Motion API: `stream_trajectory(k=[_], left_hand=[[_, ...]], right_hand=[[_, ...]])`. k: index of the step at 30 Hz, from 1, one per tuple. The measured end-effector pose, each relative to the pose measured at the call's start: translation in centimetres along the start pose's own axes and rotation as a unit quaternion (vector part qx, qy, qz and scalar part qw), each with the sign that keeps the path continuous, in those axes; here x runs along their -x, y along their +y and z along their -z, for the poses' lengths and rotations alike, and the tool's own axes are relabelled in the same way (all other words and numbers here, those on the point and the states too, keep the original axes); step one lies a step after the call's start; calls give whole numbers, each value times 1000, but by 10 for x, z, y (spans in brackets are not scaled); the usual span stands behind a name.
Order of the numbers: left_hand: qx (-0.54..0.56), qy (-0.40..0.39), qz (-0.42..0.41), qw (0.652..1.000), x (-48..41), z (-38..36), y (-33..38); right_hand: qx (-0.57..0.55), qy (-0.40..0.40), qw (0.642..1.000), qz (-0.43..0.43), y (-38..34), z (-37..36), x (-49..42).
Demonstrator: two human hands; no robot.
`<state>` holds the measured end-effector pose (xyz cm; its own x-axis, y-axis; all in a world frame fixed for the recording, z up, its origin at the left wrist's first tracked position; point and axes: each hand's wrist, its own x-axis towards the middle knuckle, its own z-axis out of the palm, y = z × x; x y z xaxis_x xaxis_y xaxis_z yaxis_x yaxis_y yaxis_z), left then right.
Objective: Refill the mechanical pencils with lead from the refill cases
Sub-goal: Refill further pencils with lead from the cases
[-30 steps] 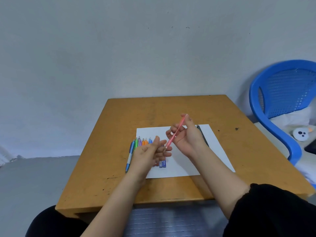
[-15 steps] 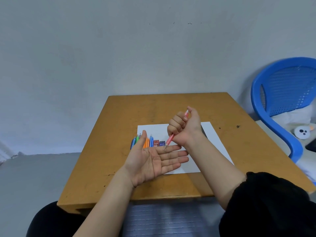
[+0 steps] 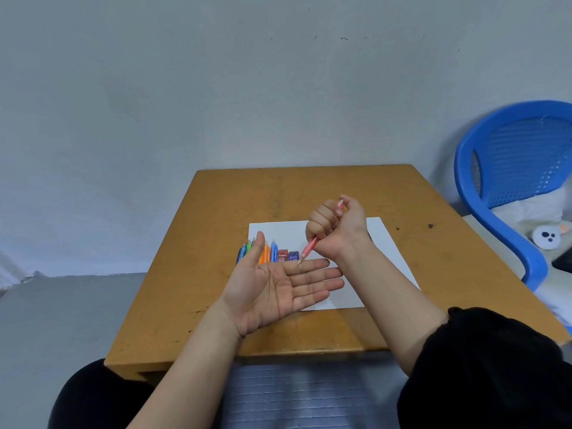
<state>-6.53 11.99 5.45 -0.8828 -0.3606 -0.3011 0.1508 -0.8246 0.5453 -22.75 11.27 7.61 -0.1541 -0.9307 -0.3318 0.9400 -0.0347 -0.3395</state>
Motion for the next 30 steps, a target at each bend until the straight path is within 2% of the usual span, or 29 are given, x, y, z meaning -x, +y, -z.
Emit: stream_trajectory(k=[13,16,20,26,30], left_hand=[[3,-5,16,1000,1,-7,3],[-50,35,16,998,1,-9,4],[-141,127,-37,981,-1,-11,2],[-178,177,-112,962,0,-10,-2],[-164,212,-156,951,-2,-7,-6]], right_hand=[[-12,-17,1000,-12,-3,-2,2],[15,-31,999,-14,-3,-4,4],[86,-48,995,3,0,-9,6],[189,-50,977,81,6,-13,13],[273,-71,951,123,10,-9,16]])
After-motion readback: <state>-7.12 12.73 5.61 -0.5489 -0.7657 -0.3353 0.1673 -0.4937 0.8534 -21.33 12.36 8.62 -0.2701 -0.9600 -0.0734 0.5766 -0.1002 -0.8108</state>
